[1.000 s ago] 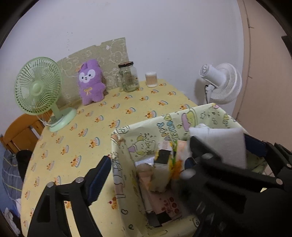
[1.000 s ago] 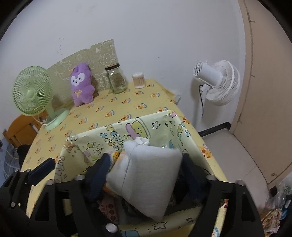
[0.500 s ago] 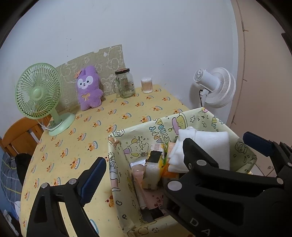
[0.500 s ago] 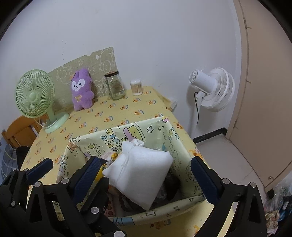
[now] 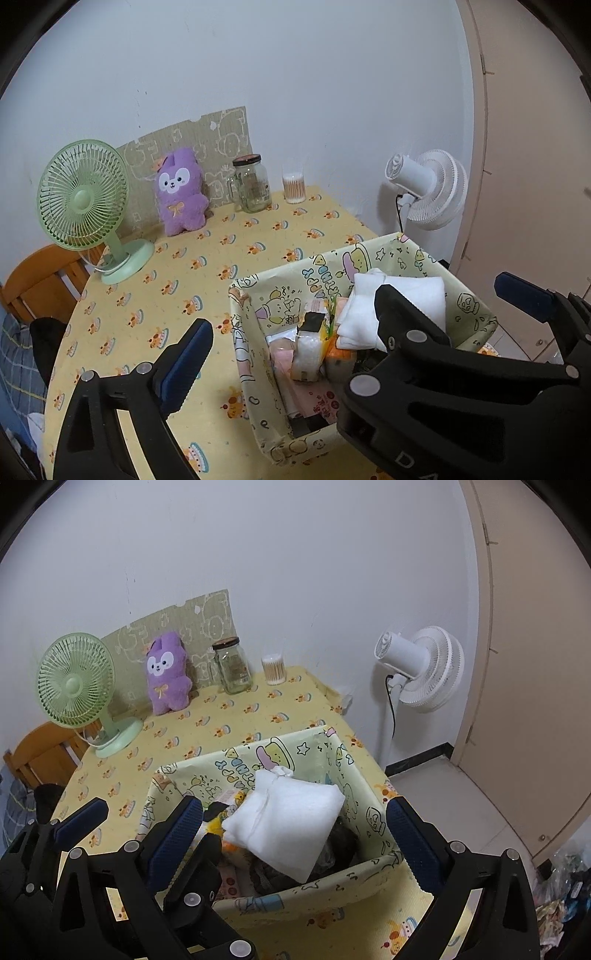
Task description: Organize soft objects
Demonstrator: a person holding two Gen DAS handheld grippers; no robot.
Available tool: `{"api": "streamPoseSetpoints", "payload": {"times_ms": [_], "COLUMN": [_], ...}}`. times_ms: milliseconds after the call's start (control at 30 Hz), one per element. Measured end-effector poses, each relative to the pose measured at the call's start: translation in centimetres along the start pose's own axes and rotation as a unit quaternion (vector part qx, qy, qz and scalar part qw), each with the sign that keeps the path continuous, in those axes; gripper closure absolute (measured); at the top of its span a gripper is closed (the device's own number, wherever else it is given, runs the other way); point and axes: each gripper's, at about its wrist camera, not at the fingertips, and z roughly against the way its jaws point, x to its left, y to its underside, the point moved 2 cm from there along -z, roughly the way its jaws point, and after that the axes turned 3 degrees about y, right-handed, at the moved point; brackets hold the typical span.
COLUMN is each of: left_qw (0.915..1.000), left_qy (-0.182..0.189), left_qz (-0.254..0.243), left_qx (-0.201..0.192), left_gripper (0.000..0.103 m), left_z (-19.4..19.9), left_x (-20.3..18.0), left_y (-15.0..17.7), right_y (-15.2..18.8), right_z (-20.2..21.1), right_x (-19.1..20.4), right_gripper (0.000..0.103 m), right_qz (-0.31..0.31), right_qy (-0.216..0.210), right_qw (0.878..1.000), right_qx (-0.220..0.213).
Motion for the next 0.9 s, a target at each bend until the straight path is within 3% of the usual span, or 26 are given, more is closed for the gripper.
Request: {"api": "streamPoseSetpoints", "payload": {"times_ms": [500, 900], "left_qw": [0.9985, 0.9940], "left_qy": [-0.007, -0.039], "left_qz": [0.018, 0.047], "left_qx": [-0.051, -0.090], "left_gripper": [0.005, 0.002], "left_z": [4.9, 9.8], "left_x": [2.0, 5.4], "left_y": [-0.1, 0.9], "right_y": [-0.6, -0.4], "right_z": [5.0, 9.6], "right_x": [2.3, 5.2], "right_gripper": [0.002, 0.002], "right_qz": [0.017, 0.032], "right_qy": [-0.007, -0.030], "right_qw": [0.999, 0.995], "right_qx": [-0.043, -0.085]}}
